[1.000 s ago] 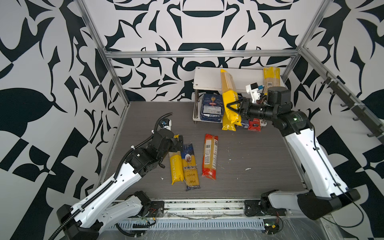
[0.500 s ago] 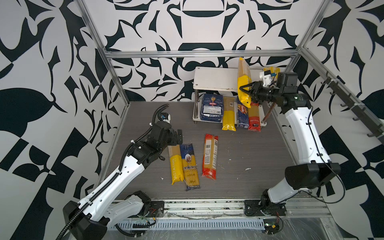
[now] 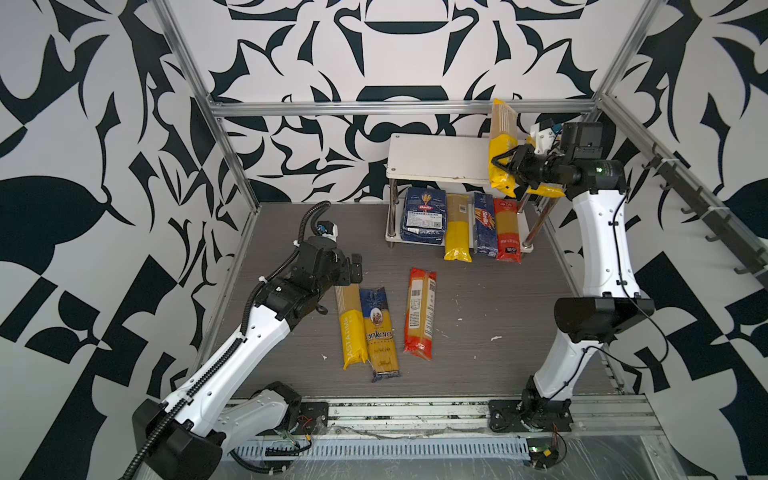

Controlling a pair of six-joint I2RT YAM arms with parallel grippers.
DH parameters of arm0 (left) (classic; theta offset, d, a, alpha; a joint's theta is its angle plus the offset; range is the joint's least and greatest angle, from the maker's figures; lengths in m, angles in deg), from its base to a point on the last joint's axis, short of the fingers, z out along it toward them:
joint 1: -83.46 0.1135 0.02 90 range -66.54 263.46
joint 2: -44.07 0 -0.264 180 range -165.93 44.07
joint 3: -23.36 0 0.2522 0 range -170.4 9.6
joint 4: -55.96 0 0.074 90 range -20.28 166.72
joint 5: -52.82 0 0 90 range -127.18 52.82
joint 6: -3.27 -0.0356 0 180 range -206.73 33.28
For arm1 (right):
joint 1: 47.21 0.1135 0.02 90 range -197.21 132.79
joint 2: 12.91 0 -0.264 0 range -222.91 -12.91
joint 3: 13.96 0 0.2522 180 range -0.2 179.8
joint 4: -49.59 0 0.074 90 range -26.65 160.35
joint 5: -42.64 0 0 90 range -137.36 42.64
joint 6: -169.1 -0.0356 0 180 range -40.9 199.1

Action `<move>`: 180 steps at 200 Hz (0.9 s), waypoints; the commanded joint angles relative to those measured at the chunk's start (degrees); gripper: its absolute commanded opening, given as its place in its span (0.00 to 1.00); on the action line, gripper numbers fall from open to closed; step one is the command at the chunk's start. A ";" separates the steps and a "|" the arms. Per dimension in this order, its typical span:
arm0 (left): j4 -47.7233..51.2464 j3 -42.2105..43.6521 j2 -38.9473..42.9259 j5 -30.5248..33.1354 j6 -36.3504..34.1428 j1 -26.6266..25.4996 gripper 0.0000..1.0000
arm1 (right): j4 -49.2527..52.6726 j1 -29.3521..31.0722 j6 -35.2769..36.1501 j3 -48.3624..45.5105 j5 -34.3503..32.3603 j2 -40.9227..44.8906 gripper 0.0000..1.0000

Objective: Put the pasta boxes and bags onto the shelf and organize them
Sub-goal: 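Lower the yellow Pastatime bag onto the shelf's top tier beside the other bag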

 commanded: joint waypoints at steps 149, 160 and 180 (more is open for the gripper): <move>-1.54 -0.66 -0.70 -3.56 -0.98 2.15 0.99 | 0.09 0.11 10.15 9.44 -14.55 -0.51 0.56; -1.51 -0.55 -0.53 -3.54 -1.00 2.20 0.99 | -0.11 0.13 10.34 9.49 -14.76 -0.41 0.60; -1.42 -0.17 -0.23 -3.62 -0.93 2.35 0.99 | -0.30 0.15 10.10 9.64 -14.98 -0.08 0.63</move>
